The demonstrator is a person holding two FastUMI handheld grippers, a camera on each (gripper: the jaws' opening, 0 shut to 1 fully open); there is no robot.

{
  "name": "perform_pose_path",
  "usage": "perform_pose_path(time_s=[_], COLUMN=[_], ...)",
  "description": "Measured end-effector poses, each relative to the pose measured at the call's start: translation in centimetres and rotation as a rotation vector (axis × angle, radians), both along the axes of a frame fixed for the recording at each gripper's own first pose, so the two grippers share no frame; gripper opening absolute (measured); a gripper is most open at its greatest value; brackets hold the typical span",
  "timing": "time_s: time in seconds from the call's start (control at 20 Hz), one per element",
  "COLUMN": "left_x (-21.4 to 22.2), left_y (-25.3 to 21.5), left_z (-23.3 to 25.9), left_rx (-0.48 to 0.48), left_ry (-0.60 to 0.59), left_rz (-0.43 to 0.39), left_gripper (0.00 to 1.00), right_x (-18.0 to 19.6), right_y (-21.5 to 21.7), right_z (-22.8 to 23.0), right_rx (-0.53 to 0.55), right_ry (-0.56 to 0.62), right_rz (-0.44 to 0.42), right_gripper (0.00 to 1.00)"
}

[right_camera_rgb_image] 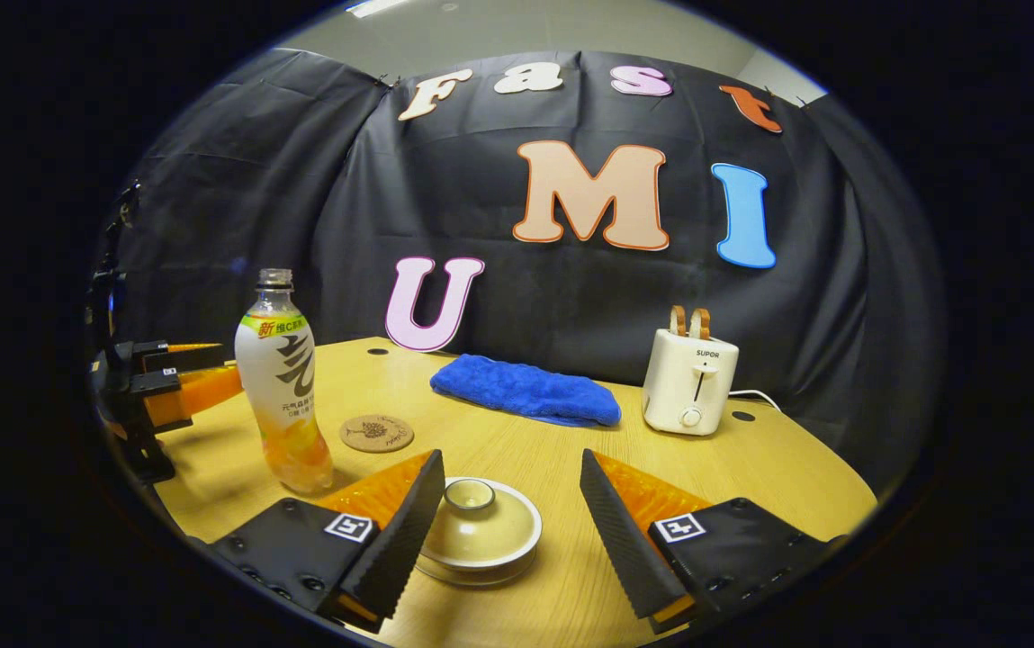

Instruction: Open the teacup lid with one hand, grasp the water bottle and pour water into the teacup with the other hand; after pouring, place the water bottle on the coaster and then close the teacup lid.

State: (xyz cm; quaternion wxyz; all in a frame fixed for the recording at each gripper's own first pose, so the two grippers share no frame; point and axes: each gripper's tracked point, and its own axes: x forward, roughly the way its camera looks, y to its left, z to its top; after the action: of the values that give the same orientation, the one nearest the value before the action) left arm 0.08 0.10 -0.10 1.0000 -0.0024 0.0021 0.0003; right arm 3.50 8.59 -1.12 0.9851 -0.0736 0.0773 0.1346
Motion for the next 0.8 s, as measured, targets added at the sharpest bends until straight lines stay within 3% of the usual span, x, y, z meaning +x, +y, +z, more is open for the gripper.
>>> perform_pose_path(time_s=[0.2, 0.45, 0.5, 0.55, 0.6, 0.75, 0.8], left_x=[0.0, 0.1, 0.0, 0.0, 0.0, 0.0, 0.0], left_y=[0.2, 0.2, 0.3, 0.3, 0.3, 0.4, 0.3], left_z=[0.0, -0.1, 0.0, 0.1, 0.0, 0.0, 0.0], left_rx=[0.003, 0.002, 0.002, 0.003, 0.003, 0.003, 0.003], left_ry=[0.0, 0.001, 0.0, 0.0, 0.0, 0.001, 0.001], left_rz=[0.008, 0.014, 0.016, 0.018, 0.019, 0.021, 0.021], left_gripper=[0.96, 0.96, 0.96, 0.96, 0.96, 0.96, 0.96], right_x=[0.1, 0.1, 0.2, 0.2, 0.1, 0.4, 0.0], right_y=[0.6, 1.2, 1.3, 1.4, 1.4, 2.0, 1.8], right_z=[-1.0, -1.7, -1.6, -1.6, -1.6, -2.0, -1.8], right_rx=[-0.04, -0.033, -0.04, -0.051, -0.061, -0.075, -0.075], right_ry=[0.024, 0.054, 0.053, 0.054, 0.054, 0.054, 0.062], right_rz=[0.029, 0.05, 0.053, 0.056, 0.057, 0.065, 0.073], right_gripper=[0.84, 0.58, 0.58, 0.65, 0.58, 0.62, 0.52])
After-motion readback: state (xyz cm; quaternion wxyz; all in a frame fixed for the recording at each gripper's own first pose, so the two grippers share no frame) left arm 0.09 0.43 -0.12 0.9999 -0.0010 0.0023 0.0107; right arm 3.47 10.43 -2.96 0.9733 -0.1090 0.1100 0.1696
